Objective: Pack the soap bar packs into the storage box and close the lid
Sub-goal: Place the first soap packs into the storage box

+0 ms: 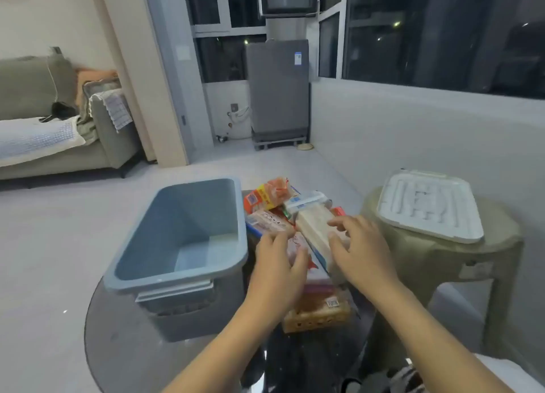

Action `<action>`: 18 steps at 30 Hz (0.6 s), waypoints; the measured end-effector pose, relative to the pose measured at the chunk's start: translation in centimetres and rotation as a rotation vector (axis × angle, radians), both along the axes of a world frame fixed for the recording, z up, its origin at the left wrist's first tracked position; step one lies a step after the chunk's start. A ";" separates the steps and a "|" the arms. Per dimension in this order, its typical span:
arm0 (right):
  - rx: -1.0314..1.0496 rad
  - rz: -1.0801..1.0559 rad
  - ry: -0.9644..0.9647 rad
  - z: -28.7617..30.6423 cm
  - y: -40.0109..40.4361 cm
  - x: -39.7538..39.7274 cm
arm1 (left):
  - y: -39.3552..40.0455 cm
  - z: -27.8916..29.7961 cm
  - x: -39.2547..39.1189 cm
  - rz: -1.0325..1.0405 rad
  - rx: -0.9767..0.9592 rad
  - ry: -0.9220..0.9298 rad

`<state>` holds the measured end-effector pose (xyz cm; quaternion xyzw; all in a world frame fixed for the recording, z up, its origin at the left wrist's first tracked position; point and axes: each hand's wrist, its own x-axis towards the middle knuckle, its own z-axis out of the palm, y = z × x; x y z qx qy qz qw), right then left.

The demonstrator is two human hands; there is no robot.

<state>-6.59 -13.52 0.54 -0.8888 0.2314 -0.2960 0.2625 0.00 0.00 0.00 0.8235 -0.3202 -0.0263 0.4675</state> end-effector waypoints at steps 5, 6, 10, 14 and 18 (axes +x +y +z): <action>-0.068 -0.101 0.127 -0.3 -1.7 2.0 | -2.5 -1.3 1.5 0.026 0.032 -0.066; -0.048 -0.092 0.180 -0.7 -1.8 2.2 | -2.9 -1.6 1.7 0.028 0.033 -0.085; 0.092 -0.016 0.301 -1.1 -2.5 2.7 | -3.7 -2.6 2.3 0.056 -0.040 -0.148; 0.211 0.002 0.215 -1.1 -3.0 2.7 | -3.8 -2.6 2.3 0.055 -0.075 -0.088; 0.307 -0.052 0.107 -1.4 -3.1 2.7 | -3.7 -1.8 2.4 0.051 -0.051 -0.028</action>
